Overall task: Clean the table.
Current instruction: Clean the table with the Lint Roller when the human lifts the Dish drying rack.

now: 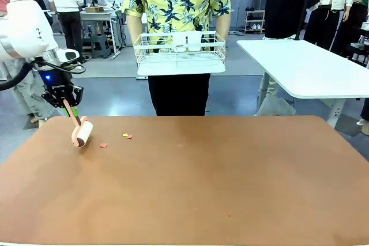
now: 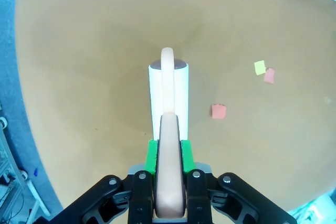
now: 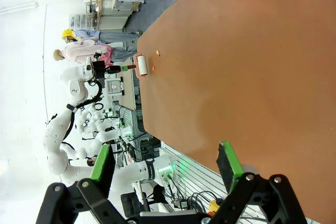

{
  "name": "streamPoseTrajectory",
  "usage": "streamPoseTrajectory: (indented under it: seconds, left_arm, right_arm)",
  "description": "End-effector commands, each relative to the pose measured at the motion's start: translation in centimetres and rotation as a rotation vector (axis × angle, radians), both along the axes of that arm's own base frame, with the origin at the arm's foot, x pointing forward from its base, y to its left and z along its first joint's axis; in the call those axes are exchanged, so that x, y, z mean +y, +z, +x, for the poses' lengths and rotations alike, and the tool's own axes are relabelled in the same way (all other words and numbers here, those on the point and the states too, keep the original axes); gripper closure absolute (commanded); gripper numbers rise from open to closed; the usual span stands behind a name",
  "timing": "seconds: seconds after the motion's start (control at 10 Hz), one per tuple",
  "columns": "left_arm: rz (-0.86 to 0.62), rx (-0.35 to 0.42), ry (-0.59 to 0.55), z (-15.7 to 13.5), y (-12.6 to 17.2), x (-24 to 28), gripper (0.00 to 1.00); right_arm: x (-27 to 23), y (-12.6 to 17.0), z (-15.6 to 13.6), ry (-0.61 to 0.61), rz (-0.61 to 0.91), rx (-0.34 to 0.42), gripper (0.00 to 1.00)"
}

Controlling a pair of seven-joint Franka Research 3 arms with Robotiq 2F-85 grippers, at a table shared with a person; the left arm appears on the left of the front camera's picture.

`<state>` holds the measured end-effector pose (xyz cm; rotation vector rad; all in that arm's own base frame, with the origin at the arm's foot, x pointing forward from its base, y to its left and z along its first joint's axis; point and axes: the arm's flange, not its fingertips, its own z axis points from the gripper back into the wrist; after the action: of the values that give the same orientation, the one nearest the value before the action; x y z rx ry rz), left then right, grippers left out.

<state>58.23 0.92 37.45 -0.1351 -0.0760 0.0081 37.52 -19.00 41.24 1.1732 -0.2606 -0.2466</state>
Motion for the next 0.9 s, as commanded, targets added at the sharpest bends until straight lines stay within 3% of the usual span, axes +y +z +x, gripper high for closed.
streamPoseTrajectory:
  seconds: [0.0, 0.3, 0.6, 0.8]
  left_arm:
    - [-0.055, 0.01, -0.035, 0.2, 0.4, -0.1, 0.79]
    - [-0.058, 0.053, -0.007, 0.8, -1.7, -1.0, 0.79]
    - [-0.116, 0.023, 0.029, 1.0, -3.2, -1.3, 0.79]
    - [-0.134, 0.054, 0.015, 1.0, -3.9, -1.7, 0.79]
  right_arm:
    - [0.0, 0.2, -0.1, 0.002, 0.003, -0.008, 0.0]
    - [0.0, 0.2, -0.1, 0.002, 0.003, -0.008, 0.0]
    - [0.0, 0.2, -0.1, 0.002, 0.003, -0.008, 0.0]
    - [0.0, 0.2, -0.1, 0.002, 0.003, -0.008, 0.0]
